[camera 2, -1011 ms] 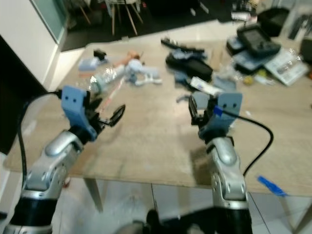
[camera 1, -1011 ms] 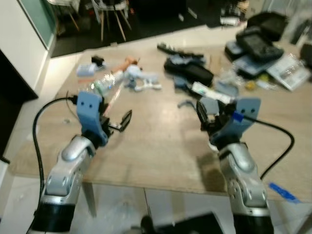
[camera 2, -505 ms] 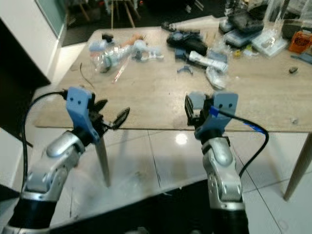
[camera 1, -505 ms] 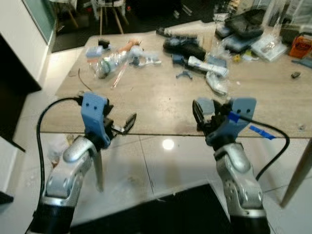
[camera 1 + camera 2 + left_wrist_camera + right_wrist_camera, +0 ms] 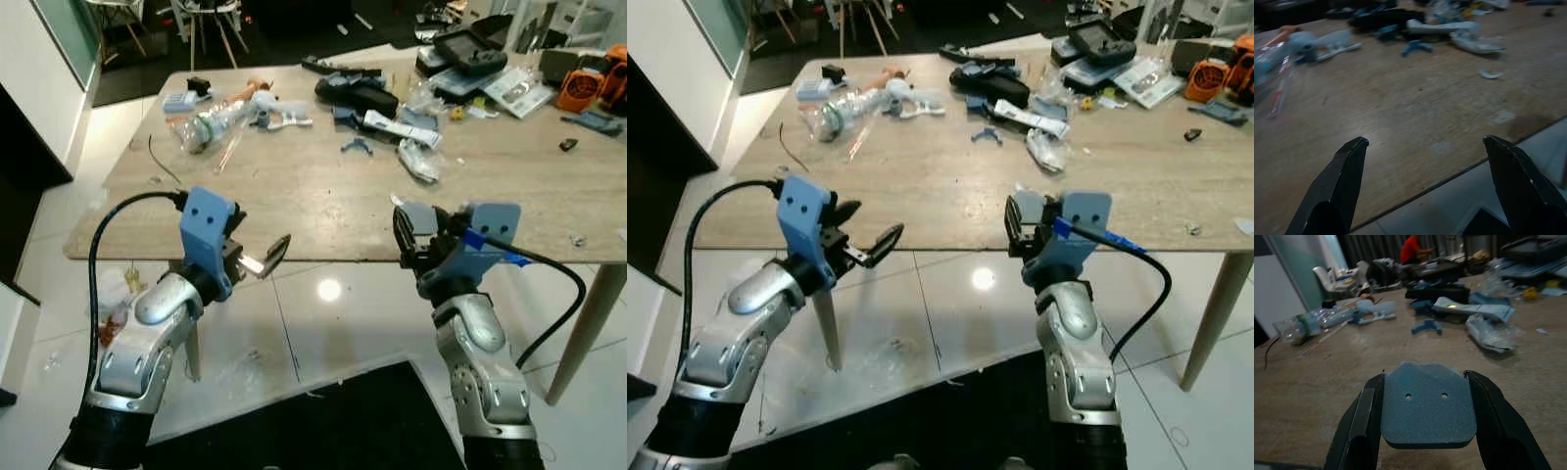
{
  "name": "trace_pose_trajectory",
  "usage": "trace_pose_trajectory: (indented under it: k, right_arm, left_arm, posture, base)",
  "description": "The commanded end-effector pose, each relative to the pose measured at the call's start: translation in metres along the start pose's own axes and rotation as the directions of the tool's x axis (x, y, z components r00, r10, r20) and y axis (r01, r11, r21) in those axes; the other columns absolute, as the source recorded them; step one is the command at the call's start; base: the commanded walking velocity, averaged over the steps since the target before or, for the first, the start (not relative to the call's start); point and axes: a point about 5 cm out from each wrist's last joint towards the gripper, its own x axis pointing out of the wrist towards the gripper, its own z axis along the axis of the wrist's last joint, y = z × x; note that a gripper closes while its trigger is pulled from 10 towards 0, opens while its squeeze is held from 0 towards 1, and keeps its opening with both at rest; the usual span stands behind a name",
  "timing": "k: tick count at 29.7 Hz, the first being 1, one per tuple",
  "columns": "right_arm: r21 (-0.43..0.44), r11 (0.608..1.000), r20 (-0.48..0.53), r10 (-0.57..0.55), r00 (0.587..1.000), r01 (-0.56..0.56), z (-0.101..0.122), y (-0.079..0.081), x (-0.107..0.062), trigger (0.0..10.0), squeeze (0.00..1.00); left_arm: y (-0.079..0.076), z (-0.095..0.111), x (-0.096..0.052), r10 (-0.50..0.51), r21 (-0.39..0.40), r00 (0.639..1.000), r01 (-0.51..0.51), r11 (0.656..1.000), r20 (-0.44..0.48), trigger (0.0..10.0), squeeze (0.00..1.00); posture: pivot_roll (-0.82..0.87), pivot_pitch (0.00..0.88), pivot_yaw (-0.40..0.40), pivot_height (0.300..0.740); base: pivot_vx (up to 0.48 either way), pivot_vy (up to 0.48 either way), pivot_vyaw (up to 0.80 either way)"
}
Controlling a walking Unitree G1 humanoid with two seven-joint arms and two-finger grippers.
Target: Picking trash to rubbish bin
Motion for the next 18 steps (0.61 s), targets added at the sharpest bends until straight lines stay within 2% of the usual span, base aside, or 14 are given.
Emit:
trace_pose_trajectory:
  k: [1, 14, 18]
  right_arm:
    - [-0.003, 1.000, -0.008, -0.005, 1.000, 0.005, -0.004, -0.001, -0.003, 10.0, 0.00]
    - [0.008, 1.000, -0.055, -0.020, 0.998, 0.021, -0.017, -0.005, -0.005, 10.0, 0.00]
    - [0.017, 0.999, -0.065, -0.029, 0.997, 0.030, -0.019, -0.007, -0.006, 10.0, 0.00]
  left_arm:
    - [0.004, -0.005, -0.001, 0.034, 0.005, 0.999, -0.034, 0.999, -0.017, 10.0, 0.00]
    - [0.003, -0.012, 0.002, 0.059, 0.014, 0.998, -0.059, 0.998, -0.035, 10.0, 0.00]
    - [0.005, -0.015, 0.003, 0.097, 0.039, 0.994, -0.095, 0.995, -0.046, 10.0, 0.00]
  posture:
    - [0.00, 0.135, 0.128, 0.740]
    - [-0.01, 0.115, 0.122, 0.740]
    - [-0.01, 0.112, 0.124, 0.740]
  base:
    - [0.000, 0.000, 0.00]
    - [0.000, 0.000, 0.00]
    - [0.000, 0.000, -0.80]
